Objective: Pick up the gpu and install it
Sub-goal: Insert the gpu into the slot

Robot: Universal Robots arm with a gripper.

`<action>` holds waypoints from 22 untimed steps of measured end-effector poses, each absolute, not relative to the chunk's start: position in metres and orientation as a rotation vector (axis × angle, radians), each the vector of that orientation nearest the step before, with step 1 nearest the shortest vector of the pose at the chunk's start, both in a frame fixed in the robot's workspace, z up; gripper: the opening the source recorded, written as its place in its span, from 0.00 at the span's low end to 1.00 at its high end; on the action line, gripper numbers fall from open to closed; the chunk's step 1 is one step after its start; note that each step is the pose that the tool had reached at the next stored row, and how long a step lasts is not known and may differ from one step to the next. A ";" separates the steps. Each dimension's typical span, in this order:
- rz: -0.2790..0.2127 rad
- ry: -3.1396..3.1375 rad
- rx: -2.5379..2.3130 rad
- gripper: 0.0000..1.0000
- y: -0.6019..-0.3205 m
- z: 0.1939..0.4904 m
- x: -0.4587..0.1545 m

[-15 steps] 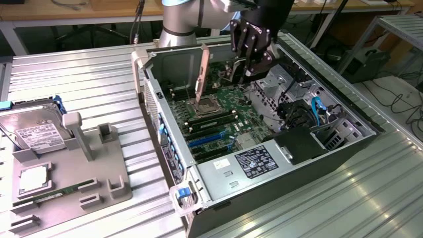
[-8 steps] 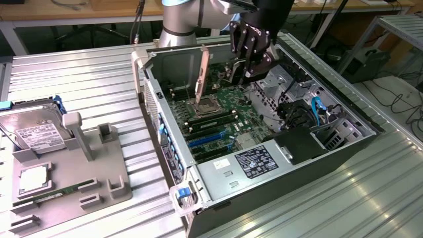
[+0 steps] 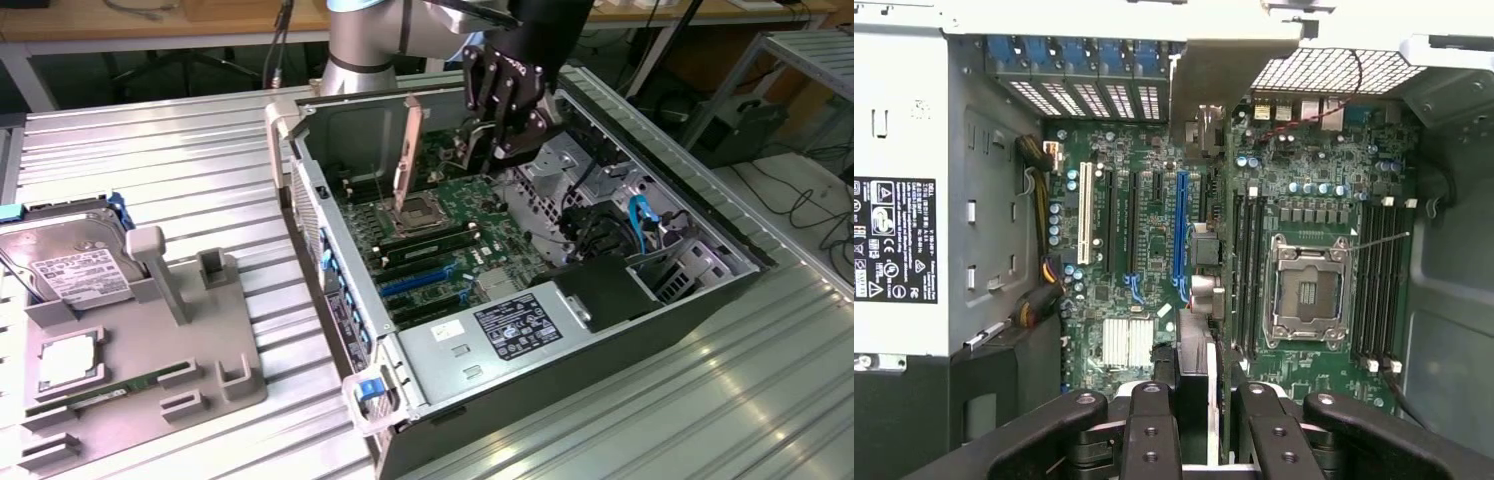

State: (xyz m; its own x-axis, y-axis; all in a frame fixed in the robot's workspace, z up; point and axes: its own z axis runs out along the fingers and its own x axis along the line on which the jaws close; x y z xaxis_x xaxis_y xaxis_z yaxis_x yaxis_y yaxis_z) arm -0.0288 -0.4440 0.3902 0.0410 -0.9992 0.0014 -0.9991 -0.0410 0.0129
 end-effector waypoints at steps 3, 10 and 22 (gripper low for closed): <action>-0.012 -2.168 2.259 0.28 -0.444 0.388 -0.029; -0.009 -2.187 2.244 0.28 -0.444 0.376 -0.029; -0.010 -2.265 2.165 0.28 -0.446 0.351 -0.030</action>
